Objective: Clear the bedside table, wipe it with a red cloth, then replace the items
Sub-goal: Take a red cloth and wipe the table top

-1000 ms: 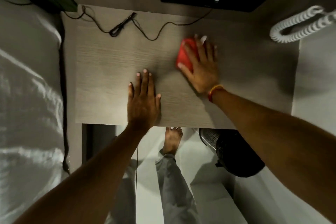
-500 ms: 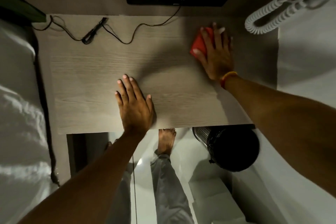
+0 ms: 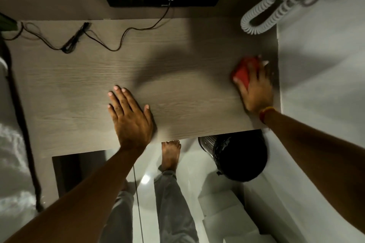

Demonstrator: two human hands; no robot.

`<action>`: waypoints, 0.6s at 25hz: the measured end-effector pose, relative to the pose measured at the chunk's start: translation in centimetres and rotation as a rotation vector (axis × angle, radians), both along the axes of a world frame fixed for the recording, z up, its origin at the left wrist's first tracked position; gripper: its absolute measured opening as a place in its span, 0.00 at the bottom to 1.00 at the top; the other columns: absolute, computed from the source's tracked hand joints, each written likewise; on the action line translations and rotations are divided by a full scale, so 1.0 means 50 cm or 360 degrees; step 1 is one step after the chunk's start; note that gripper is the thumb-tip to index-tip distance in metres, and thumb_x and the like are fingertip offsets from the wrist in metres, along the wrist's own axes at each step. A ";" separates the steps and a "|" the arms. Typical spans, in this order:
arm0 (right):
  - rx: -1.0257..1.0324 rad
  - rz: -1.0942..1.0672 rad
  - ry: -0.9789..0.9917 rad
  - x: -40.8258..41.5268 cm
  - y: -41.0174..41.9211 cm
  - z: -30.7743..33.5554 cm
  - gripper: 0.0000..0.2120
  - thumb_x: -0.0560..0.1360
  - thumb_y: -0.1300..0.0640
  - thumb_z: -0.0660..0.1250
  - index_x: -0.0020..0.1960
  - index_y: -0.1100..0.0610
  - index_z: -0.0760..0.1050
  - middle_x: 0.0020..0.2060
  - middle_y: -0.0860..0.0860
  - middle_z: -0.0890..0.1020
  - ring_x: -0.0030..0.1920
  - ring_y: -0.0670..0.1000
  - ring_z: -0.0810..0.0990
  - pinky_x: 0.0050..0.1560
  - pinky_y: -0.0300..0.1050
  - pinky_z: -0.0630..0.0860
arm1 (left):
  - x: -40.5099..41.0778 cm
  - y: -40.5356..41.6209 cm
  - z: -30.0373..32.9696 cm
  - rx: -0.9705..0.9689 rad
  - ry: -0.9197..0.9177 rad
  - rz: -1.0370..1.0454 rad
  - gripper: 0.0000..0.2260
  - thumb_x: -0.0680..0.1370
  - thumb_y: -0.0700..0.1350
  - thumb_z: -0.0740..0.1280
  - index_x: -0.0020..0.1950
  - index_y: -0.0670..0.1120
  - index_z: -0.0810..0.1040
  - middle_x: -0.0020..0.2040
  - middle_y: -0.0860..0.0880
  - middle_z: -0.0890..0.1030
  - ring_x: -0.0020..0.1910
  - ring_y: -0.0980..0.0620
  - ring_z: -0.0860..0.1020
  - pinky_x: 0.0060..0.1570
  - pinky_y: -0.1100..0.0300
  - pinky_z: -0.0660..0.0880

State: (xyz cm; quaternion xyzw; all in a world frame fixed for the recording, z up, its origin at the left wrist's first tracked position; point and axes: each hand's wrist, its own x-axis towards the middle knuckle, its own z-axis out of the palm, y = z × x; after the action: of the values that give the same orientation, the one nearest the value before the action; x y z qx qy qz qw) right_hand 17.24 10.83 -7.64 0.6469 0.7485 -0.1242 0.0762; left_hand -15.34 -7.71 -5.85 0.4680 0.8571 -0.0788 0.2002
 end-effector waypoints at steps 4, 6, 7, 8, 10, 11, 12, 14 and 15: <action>0.0038 -0.0158 0.0022 -0.070 0.026 -0.002 0.36 0.80 0.30 0.49 0.83 0.47 0.54 0.82 0.58 0.57 0.81 0.68 0.56 0.80 0.70 0.52 | -0.004 -0.003 -0.005 0.0039 -0.0006 -0.0003 0.34 0.86 0.56 0.49 0.82 0.33 0.45 0.83 0.32 0.47 0.83 0.32 0.48 0.82 0.38 0.52; 0.0031 0.0135 0.0006 -0.084 -0.047 -0.001 0.36 0.80 0.30 0.49 0.82 0.47 0.56 0.82 0.58 0.60 0.79 0.67 0.60 0.79 0.69 0.55 | -0.008 -0.010 -0.007 0.0037 0.0002 -0.0050 0.34 0.86 0.57 0.48 0.82 0.33 0.45 0.83 0.32 0.47 0.83 0.32 0.48 0.82 0.39 0.53; 0.0044 0.0243 0.0015 -0.094 -0.091 0.000 0.35 0.80 0.30 0.50 0.82 0.46 0.57 0.82 0.57 0.59 0.79 0.67 0.61 0.79 0.68 0.56 | -0.010 -0.010 -0.008 0.0040 -0.0011 -0.0060 0.35 0.86 0.57 0.49 0.83 0.34 0.45 0.83 0.33 0.47 0.83 0.32 0.48 0.82 0.39 0.53; 0.0039 0.0320 0.0036 -0.115 -0.138 -0.001 0.35 0.80 0.29 0.50 0.82 0.44 0.56 0.82 0.56 0.57 0.79 0.66 0.60 0.79 0.68 0.56 | -0.014 -0.012 -0.007 0.0049 -0.0031 -0.0058 0.35 0.86 0.57 0.50 0.83 0.34 0.45 0.84 0.33 0.47 0.83 0.33 0.48 0.82 0.40 0.53; -0.0037 0.0531 0.0065 -0.181 -0.237 -0.009 0.35 0.80 0.29 0.51 0.82 0.42 0.54 0.83 0.54 0.54 0.80 0.64 0.58 0.79 0.70 0.55 | -0.030 -0.022 -0.007 0.0099 -0.0100 -0.0093 0.33 0.86 0.56 0.52 0.83 0.36 0.46 0.84 0.36 0.48 0.84 0.35 0.49 0.82 0.41 0.54; -0.0052 0.0697 0.0065 -0.219 -0.287 -0.016 0.35 0.80 0.28 0.51 0.83 0.42 0.53 0.84 0.53 0.54 0.81 0.64 0.57 0.78 0.71 0.55 | -0.043 -0.031 -0.007 0.0131 -0.0149 -0.0125 0.32 0.86 0.54 0.53 0.84 0.37 0.47 0.85 0.37 0.49 0.84 0.36 0.49 0.82 0.41 0.54; -0.0066 0.0836 0.0075 -0.252 -0.325 -0.022 0.35 0.80 0.29 0.52 0.83 0.41 0.52 0.84 0.53 0.53 0.81 0.64 0.57 0.78 0.72 0.54 | -0.056 -0.039 -0.008 0.0155 -0.0210 -0.0169 0.31 0.86 0.52 0.54 0.84 0.38 0.48 0.85 0.38 0.49 0.84 0.37 0.49 0.82 0.41 0.55; -0.0091 0.0959 0.0121 -0.282 -0.356 -0.026 0.35 0.80 0.29 0.52 0.83 0.41 0.51 0.84 0.52 0.53 0.82 0.63 0.56 0.79 0.71 0.51 | -0.086 -0.064 -0.006 0.0186 -0.0320 -0.0281 0.28 0.87 0.49 0.54 0.84 0.40 0.51 0.85 0.41 0.50 0.85 0.40 0.49 0.82 0.41 0.55; -0.0087 0.0991 0.0121 -0.282 -0.354 -0.024 0.36 0.80 0.29 0.52 0.83 0.41 0.50 0.84 0.51 0.52 0.82 0.63 0.55 0.79 0.71 0.50 | -0.099 -0.081 -0.003 0.0194 -0.0360 -0.0345 0.28 0.87 0.48 0.54 0.84 0.41 0.52 0.85 0.42 0.51 0.85 0.41 0.50 0.82 0.41 0.55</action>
State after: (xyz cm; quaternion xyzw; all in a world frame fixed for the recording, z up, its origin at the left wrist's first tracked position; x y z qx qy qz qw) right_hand 3.13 -6.87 -8.82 0.3793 0.9093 -0.1391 0.0998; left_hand -20.27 -11.76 -5.99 0.5749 0.7769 0.0053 0.2569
